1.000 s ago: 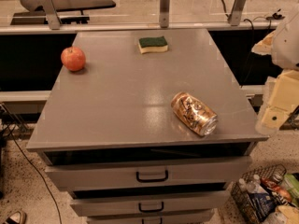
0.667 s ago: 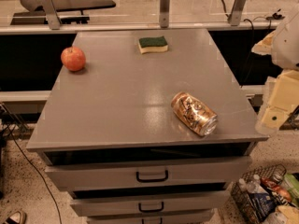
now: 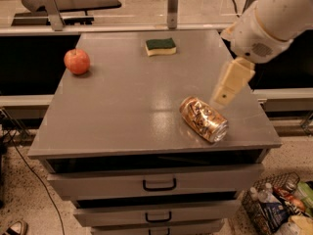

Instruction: Move apple near orange can

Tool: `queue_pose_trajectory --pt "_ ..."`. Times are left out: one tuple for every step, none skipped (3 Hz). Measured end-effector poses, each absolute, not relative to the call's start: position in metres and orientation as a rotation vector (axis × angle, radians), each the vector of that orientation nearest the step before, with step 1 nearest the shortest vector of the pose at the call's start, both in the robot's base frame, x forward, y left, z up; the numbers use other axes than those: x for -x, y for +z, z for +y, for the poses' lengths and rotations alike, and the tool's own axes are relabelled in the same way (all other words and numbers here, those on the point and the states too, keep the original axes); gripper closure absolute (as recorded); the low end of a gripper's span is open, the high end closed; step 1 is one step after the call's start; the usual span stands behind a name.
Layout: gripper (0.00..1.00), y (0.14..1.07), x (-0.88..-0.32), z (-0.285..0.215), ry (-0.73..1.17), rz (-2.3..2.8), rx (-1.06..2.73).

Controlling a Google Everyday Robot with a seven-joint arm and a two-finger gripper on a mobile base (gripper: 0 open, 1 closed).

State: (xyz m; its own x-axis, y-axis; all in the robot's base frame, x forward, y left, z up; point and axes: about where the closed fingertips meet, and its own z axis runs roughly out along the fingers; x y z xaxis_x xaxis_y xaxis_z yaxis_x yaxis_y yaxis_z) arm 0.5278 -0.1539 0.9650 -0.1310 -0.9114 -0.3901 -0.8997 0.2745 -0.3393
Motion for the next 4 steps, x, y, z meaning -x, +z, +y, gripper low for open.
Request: queue_pose_trajectory --pt "0.0 0.965 -0.595 -0.091 0.051 1.909 1.565" --pt "0.0 0.963 -0.646 -0.021 0.224 1.846 1.465" --pt "0.0 0.963 -0.646 -0.02 0.224 1.846 1.465" --pt "0.0 0.963 -0.643 -0.02 0.203 1.823 1.495"
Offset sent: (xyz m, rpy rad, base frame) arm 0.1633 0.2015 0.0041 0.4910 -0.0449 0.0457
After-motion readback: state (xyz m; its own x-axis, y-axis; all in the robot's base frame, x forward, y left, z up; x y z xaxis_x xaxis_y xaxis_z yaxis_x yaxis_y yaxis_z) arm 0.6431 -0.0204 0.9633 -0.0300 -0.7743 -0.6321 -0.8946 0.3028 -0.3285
